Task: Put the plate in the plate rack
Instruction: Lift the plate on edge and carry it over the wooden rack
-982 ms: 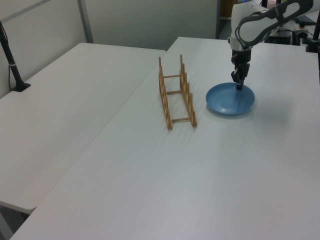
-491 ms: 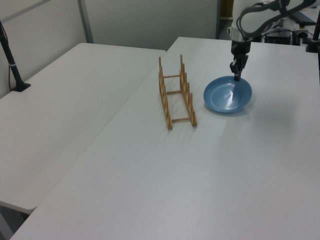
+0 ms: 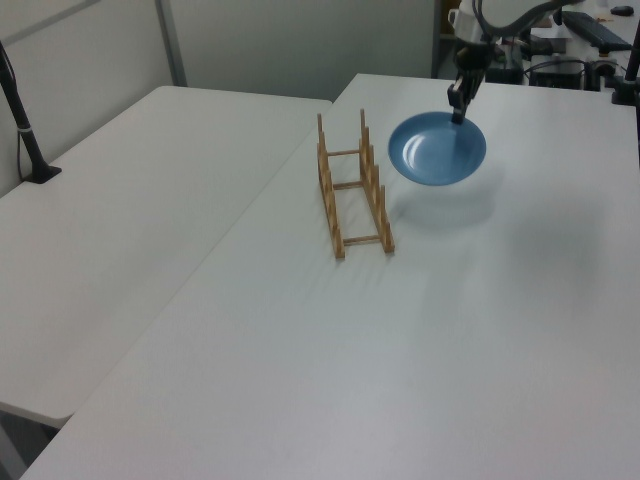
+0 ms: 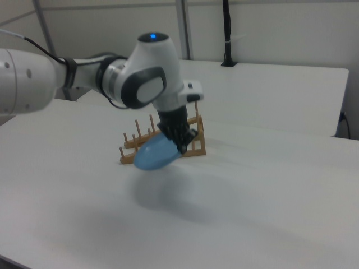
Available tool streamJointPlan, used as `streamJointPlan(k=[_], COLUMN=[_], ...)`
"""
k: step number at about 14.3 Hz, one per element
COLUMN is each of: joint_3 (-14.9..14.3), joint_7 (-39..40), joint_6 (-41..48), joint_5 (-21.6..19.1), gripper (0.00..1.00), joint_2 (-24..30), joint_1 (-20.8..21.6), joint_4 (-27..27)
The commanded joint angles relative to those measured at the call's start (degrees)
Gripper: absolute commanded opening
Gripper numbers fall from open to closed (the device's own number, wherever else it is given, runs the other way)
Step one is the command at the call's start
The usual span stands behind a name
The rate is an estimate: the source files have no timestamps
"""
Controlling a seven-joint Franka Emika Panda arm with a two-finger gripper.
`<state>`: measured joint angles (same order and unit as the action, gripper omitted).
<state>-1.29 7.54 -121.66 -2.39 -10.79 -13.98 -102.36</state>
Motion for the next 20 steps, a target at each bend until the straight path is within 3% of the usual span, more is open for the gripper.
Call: streamJointPlan(k=[1,4,5,6,9,11,14,20], joint_3=[3.0,5.3,6.8,9.3,16.2,18.3,20.4,21.2], joint_7=[1.0,-0.1,-3.2,-7.9,-29.5,-35.8,-42.4,-58.2], joint_6=[1.0,-3.1,-5.1,-5.6,-5.8,-5.8,-5.8,-5.7], joint_5=[-0.1,3.3,6.5,11.7,34.0,40.0,47.5,67.8], gripper=[0.0,0.0,0.0,0.0,0.0,0.0,0.0,0.0], joint_2=[3.0,5.2,6.0,6.8,6.8,6.5,5.4,0.4], joint_1=[0.5,1.1,1.3,1.3,1.3,1.3,2.6,7.1], joint_4=[4.8,6.0,5.9,5.9,4.6,3.8,3.0,1.9])
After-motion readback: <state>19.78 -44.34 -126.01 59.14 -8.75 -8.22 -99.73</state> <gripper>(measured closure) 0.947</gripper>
